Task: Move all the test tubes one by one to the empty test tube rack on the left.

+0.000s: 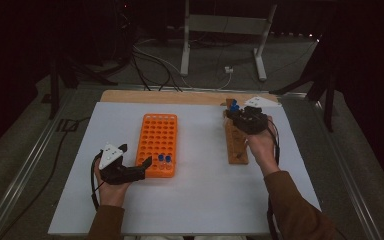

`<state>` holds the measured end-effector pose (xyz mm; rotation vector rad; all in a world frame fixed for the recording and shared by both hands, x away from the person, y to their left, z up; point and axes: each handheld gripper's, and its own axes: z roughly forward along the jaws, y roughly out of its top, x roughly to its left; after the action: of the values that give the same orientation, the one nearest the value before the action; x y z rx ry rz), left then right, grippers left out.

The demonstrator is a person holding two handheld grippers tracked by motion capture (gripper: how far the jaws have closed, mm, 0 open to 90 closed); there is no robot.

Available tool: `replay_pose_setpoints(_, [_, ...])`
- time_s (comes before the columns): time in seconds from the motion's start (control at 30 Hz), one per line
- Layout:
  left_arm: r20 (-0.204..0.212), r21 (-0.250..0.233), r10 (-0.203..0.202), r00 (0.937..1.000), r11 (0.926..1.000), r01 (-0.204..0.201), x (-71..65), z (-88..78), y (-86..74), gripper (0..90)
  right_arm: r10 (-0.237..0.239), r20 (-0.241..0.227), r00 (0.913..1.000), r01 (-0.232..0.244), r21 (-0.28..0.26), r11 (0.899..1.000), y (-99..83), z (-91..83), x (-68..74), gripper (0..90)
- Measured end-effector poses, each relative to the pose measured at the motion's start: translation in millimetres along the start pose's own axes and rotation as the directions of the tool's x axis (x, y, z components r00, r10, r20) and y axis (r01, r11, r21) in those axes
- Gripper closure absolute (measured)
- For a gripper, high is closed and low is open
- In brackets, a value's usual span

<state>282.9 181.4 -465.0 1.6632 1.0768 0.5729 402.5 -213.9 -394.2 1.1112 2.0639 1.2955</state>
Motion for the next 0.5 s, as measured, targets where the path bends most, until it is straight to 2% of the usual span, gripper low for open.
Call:
replay_pose_setpoints(0.2, [0.0, -0.007, 0.013, 0.9999, 0.9999, -0.013, -3.0, 1.2, 4.5, 1.3, 0.005, -0.077, 0.9971, -0.005, 0.004, 1.0, 1.7, 5.2, 17.3, 76.8])
replay_pose_setpoints(0.37, [-0.001, -0.003, 0.04, 0.9992, 0.9992, -0.04, -7.5, 2.4, 7.9, 1.5, -0.004, -0.144, 0.9896, 0.005, 0.011, 1.0, 3.5, 10.0, 37.2, 76.8])
replay_pose_setpoints(0.5, [0.007, -0.012, 0.047, 0.9989, 0.9988, -0.047, -9.1, 1.7, 10.8, 2.6, -0.017, -0.182, 0.9831, 0.019, 0.012, 1.0, 5.5, 13.7, 51.4, 76.7])
